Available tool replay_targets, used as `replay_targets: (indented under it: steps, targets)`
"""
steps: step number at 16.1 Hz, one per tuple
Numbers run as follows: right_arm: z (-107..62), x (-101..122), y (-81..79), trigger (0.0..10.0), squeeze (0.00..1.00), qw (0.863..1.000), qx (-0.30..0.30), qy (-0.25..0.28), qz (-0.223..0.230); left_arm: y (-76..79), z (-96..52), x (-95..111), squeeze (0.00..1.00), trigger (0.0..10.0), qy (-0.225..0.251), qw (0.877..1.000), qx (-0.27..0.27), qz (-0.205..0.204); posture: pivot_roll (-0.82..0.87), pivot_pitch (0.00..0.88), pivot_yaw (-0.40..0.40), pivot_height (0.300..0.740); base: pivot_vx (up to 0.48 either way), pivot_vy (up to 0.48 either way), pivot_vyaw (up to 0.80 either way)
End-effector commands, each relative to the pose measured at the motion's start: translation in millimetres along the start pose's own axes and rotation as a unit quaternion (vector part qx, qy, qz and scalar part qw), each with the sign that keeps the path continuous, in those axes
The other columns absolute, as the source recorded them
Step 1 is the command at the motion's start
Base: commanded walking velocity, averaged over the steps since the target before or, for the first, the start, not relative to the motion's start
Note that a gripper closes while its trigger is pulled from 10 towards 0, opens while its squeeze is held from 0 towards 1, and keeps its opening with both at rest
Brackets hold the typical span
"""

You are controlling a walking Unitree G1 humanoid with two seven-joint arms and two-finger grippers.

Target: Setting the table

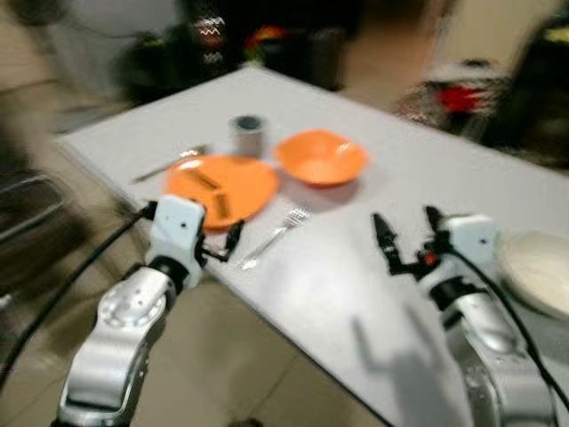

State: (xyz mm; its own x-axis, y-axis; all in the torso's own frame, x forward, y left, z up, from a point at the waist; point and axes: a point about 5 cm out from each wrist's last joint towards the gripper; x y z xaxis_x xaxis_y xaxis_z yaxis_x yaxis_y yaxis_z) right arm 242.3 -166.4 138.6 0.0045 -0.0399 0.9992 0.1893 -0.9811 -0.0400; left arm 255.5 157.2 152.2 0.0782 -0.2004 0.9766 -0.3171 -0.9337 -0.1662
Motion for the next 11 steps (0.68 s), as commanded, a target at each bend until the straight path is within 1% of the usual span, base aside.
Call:
replay_targets:
  steps: [1, 4, 6, 9, 11]
  targets:
    - [1.3, 3.7, -4.3, 10.0, 1.0, 1.0, 0.006, 0.009, 0.007, -4.9, 1.1, 5.0, 0.0, 10.0, 0.007, 1.0, 0.005, 0.009, 0.01, 0.0, -0.001, 0.74, 0.0, 0.0, 0.8]
    - [2.5, 2.9, -7.5, 10.0, 1.0, 1.0, 0.009, 0.006, 0.021, -6.2, 1.4, 4.7, 0.0, 10.0, 0.007, 1.0, 0.007, 0.01, 0.02, 0.0, -0.005, 0.74, 0.0, 0.0, 0.8]
    - [4.1, 1.9, -10.7, 10.0, 1.0, 1.0, 0.014, 0.007, 0.014, -6.8, 2.2, 5.5, 0.0, 10.0, 0.01, 1.0, 0.013, 0.011, 0.02, 0.0, -0.012, 0.74, 0.0, 0.0, 0.8]
    - [5.0, -0.4, -10.3, 10.0, 1.0, 1.0, 0.007, -0.001, 0.016, -10.0, 2.6, 5.7, 0.0, 10.0, 0.012, 1.0, 0.027, 0.007, 0.02, 0.0, -0.018, 0.74, 0.0, 0.0, 0.8]
    - [5.2, -1.1, -9.5, 10.0, 1.0, 1.0, 0.001, -0.001, 0.026, -11.1, 3.0, 6.5, 0.0, 10.0, 0.016, 0.999, 0.031, 0.001, 0.03, 0.0, -0.02, 0.74, 0.0, 0.0, 0.8]
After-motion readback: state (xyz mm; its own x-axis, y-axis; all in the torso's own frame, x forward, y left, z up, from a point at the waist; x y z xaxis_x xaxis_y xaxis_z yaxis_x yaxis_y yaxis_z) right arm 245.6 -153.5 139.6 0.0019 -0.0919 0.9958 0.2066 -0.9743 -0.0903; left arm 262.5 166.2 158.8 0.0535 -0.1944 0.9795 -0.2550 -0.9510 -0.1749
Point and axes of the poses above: a point about 5 cm out from each wrist's last joint towards the gripper, its own z axis pointing out of the wrist towards the gripper, its own x axis along the axis of the wrist's last joint, y = z × x
